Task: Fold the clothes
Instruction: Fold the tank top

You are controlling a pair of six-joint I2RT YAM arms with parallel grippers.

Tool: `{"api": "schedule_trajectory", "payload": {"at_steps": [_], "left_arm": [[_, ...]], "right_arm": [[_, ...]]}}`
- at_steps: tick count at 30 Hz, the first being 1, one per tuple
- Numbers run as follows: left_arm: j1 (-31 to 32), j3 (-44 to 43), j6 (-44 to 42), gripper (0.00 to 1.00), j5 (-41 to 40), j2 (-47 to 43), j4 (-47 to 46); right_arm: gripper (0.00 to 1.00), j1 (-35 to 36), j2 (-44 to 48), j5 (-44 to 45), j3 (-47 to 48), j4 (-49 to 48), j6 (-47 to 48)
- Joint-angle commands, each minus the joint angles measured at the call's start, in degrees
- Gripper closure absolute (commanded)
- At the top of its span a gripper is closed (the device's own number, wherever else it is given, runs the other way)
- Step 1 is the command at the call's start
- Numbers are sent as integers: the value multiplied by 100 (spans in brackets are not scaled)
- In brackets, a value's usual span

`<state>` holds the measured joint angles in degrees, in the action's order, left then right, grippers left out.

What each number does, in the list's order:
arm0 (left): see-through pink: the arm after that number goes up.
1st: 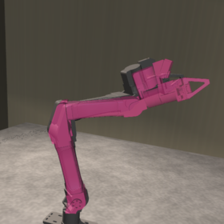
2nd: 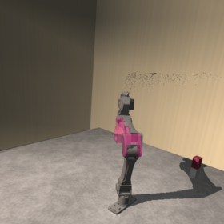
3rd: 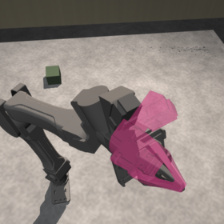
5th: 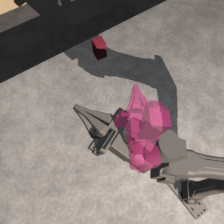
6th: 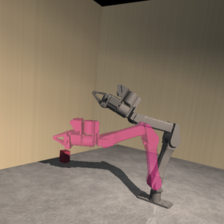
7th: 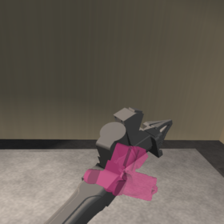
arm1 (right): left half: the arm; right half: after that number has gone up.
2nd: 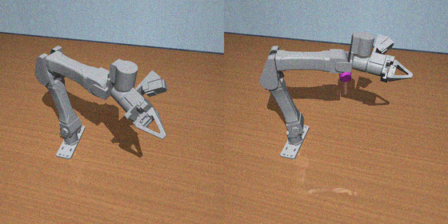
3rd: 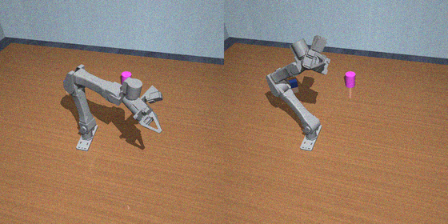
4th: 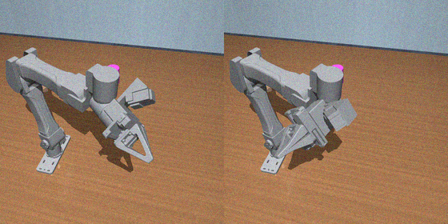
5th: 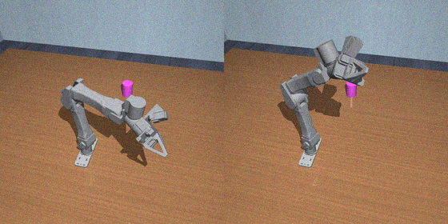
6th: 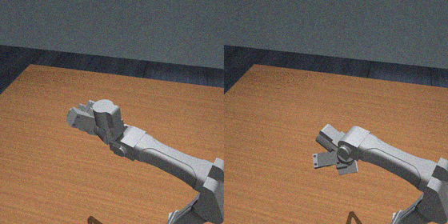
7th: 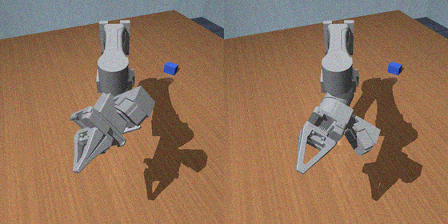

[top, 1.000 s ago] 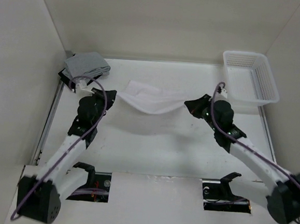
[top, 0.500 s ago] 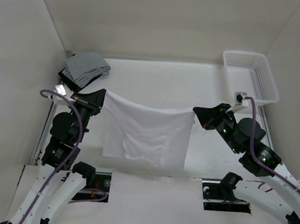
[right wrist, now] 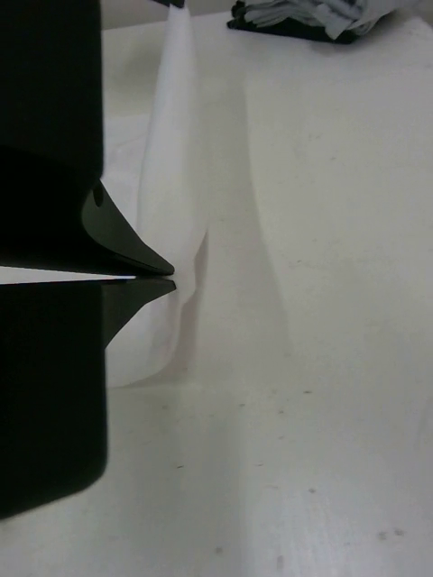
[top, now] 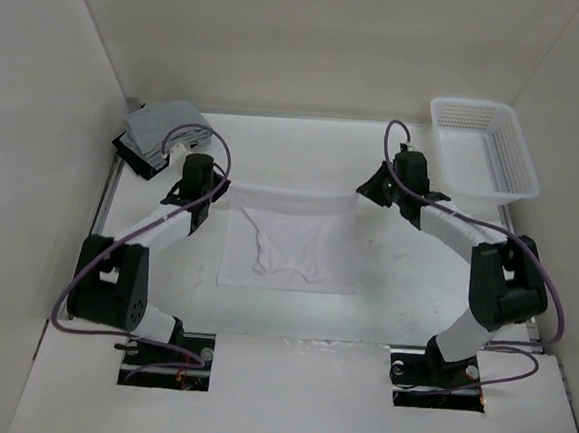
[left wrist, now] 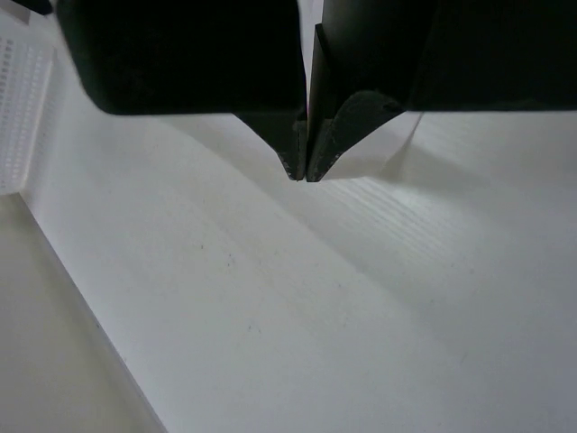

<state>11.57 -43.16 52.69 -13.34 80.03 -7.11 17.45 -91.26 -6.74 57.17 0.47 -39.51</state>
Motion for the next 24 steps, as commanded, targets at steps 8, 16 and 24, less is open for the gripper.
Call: {"api": "schedule_trajectory", "payload": {"at_steps": [8,16,24], "left_arm": [[77,366,101,100,139,-416,-1353],[7,2257,260,99,613,-2077,-1416],[147,3321,347,99,754,-3703,-810]], "right_arm": [[94,-194,432,-328,-45,-978,-74],[94,350,1856,287,-2181,-1541,-303],[94,1018,3026,727,-3369,-1208,-602]]}}
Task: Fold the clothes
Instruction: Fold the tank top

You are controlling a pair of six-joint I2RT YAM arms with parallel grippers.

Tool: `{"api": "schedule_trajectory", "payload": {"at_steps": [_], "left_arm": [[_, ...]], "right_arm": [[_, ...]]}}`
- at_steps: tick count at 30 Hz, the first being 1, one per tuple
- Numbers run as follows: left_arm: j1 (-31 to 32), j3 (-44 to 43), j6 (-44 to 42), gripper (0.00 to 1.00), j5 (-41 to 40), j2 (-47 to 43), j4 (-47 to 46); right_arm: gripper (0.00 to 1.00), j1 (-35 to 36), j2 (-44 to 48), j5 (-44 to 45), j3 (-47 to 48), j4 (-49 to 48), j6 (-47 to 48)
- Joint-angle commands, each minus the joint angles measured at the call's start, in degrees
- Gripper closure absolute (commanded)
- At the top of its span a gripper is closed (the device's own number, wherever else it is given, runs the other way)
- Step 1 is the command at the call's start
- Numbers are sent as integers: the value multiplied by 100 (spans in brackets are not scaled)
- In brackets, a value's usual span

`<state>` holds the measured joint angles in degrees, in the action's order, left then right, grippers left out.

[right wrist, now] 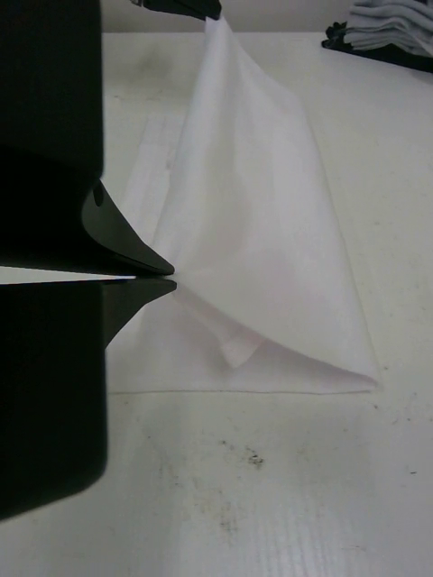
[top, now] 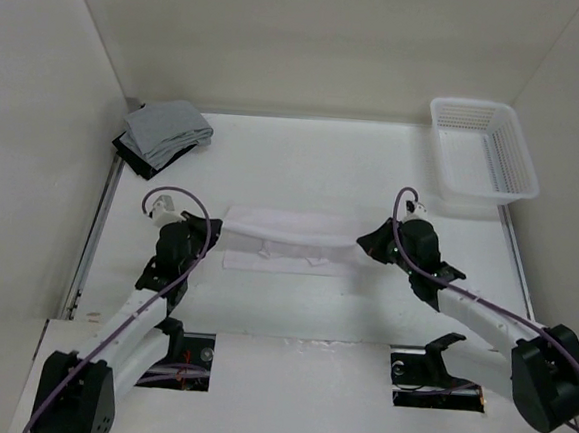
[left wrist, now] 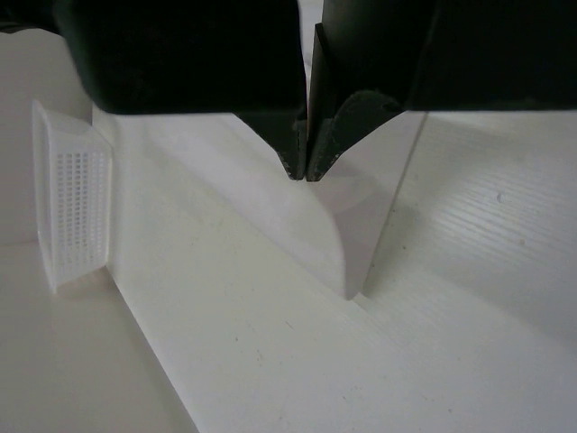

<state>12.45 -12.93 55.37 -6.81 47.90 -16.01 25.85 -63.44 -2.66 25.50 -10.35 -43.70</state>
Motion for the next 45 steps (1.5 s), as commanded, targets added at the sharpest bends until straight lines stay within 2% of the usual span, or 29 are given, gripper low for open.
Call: {"api": "schedule_trajectory", "payload": {"at_steps": [1,5,15,17,21,26,29,34,38,42,45], "left_arm": [[86,439,122,99,101,-701,159],[130,870,228,98,136,-1265,467],[61,1381,290,96,364,-1713,853],[8,1398,281,93,426,-1854,1020],[-89,1285,211,80,584,-2214,1380],[112,959,140,82,418,-2786,1628],[577,591,132,82,137,-2148,1138],[1982,28,175,82,-311,-84,-452],[2783,-438,237,82,-427,1543,-1324],[3101,-544,342,83,-383,2556,-1817],[3136,-386,448,83,-321,2821,-1949]], "right_arm": [[94,266,305,388,-333,-82,-243],[94,548,604,713,-756,173,-559],[94,882,965,1100,-1170,780,-1193],[90,900,1061,1136,-1213,850,-1237],[69,900,1360,1188,-1222,938,-1229],[62,751,1362,1311,-977,939,-878],[58,497,765,1268,-652,859,-518],[46,110,78,996,-467,500,-323],[45,-23,-300,408,-484,78,-393],[48,-137,-660,29,-572,-396,-551],[50,-181,-915,-147,-598,-669,-613]]}}
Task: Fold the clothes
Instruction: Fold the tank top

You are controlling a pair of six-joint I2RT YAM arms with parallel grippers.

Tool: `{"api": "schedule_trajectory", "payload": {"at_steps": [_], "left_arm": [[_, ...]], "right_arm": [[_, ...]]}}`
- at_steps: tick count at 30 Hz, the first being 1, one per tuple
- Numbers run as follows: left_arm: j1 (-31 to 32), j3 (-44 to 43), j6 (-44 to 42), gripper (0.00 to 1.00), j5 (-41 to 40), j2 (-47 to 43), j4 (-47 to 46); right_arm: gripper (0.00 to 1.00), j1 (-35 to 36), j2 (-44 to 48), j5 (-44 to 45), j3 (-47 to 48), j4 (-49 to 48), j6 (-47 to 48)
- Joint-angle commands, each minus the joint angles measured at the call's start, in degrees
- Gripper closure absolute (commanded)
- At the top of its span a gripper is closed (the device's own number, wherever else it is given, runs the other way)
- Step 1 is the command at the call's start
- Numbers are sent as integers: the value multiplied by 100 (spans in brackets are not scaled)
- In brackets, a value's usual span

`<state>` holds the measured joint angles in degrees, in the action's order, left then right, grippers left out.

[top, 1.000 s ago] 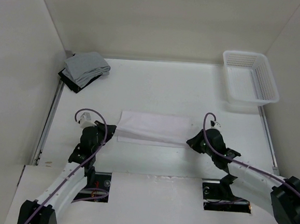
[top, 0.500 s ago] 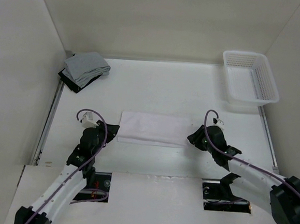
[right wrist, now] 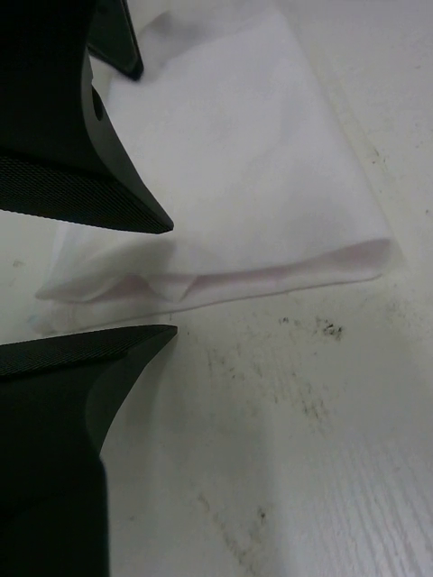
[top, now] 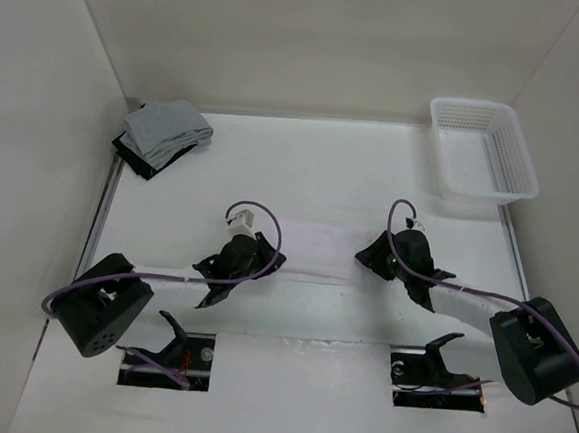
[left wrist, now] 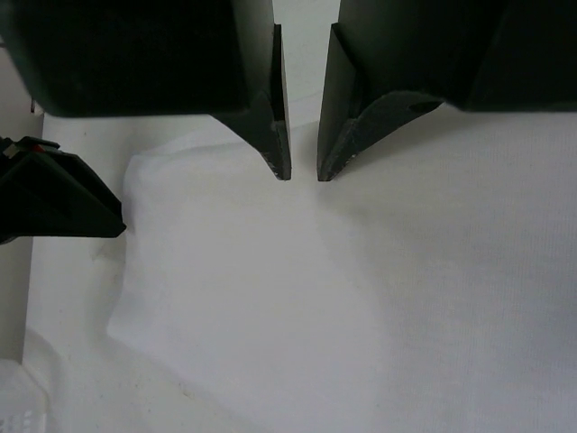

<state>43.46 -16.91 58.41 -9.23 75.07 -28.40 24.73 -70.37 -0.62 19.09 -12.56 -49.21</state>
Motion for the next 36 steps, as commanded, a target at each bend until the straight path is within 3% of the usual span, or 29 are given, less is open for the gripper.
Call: {"api": "schedule_trajectory", "payload": {"at_steps": [1,12,16,18,23,28,31,36], "left_arm": [[44,82,153,84,-70,139,-719],[325,442,241,84,-70,254,-587],[316,460,171,83,-105,-263,-491],[325,399,109,83,-114,-562,-272],[176,276,-128,82,-131,-1248,273],[-263,232,-313,82,-61,-1881,774],[-535,275,-357,81,79,-2250,941],[-922,363,-383,81,378,-2847,1249]], "right_arm": [[52,-87,-293,-377,42,-502,-88],[76,-289,-758,-666,139,-879,-335],[93,-447,-821,-896,60,-1275,-457],[97,-544,-541,-826,-71,-1337,-493],[99,-544,768,-308,-143,-496,-327],[98,-159,1692,368,603,858,191],[97,324,1641,764,1288,1403,587],[97,1396,702,1327,2439,1870,1079]]}}
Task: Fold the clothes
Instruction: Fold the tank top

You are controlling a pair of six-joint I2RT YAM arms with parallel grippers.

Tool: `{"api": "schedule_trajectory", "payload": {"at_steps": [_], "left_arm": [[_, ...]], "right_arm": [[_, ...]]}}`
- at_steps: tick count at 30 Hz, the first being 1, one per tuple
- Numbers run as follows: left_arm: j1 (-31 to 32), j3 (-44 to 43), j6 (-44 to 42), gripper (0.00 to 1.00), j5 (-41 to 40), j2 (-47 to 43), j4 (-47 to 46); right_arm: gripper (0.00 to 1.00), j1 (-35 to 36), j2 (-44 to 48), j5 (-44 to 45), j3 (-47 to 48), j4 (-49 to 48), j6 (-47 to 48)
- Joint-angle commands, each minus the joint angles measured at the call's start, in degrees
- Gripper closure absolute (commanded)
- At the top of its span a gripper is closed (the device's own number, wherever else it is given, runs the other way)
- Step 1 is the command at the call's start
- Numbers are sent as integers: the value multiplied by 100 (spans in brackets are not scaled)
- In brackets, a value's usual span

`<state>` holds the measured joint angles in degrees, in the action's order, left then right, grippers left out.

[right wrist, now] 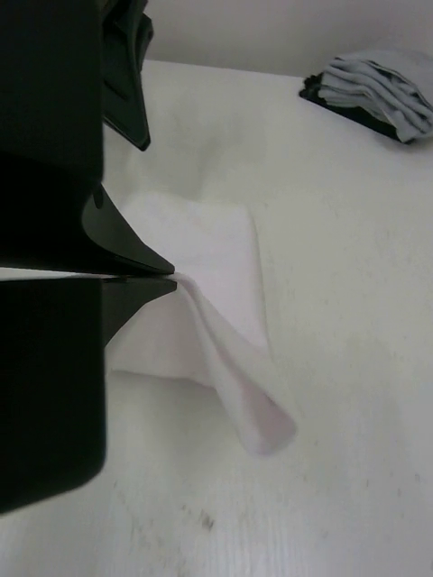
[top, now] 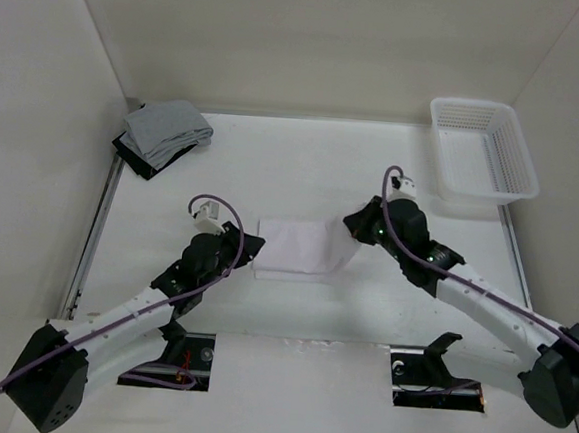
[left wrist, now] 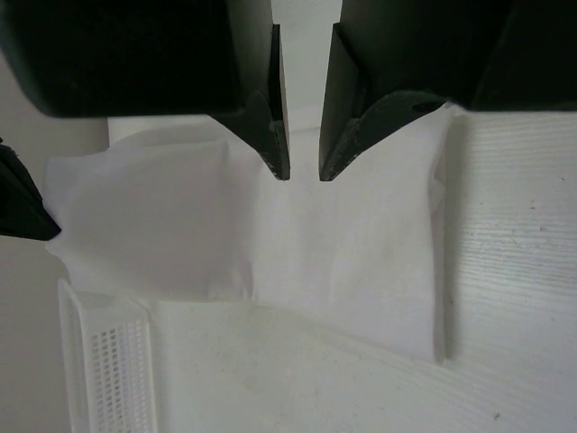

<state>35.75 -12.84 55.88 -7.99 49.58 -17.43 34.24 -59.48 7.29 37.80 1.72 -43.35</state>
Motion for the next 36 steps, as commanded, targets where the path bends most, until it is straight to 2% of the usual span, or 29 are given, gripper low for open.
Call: {"api": "schedule_trajectory", "payload": {"at_steps": [1,7,14,16,19,23,25,27,28,30,32,36], "left_arm": [[-230,-17,-138,81,306,-422,222],[-696,150,-174,81,649,-1195,661],[-1337,142,-156,81,1044,-1767,969],[-1548,124,-121,81,1194,-1847,978],[-1829,115,-112,81,1431,-1891,978],[-1919,36,-95,80,1511,-1681,891],[-1787,-34,-95,80,1458,-1514,725],[-1568,-104,-86,80,1397,-1259,444],[-1427,-139,-86,80,1336,-1093,294],[-1059,-201,-86,81,1160,-698,13],[-681,-228,-68,81,949,-276,-268],[-301,-70,-60,81,580,463,-743]], "right_arm": [[97,674,-658,641,814,539,555],[96,1747,-2539,1195,2518,1348,767],[95,2381,-4535,1266,4751,2323,583],[87,2469,-4904,1240,5113,2360,469],[64,2557,-5099,1100,5238,2255,275],[55,2566,-4416,1073,4492,1579,187],[56,2548,-3897,1038,3930,1087,213],[70,2391,-3562,977,3411,638,248],[80,2268,-3501,785,3209,437,266],[90,2048,-3613,268,3050,112,336],[94,1837,-3868,-304,2961,-345,363],[96,1538,-4456,-956,2996,-1198,223]]}}
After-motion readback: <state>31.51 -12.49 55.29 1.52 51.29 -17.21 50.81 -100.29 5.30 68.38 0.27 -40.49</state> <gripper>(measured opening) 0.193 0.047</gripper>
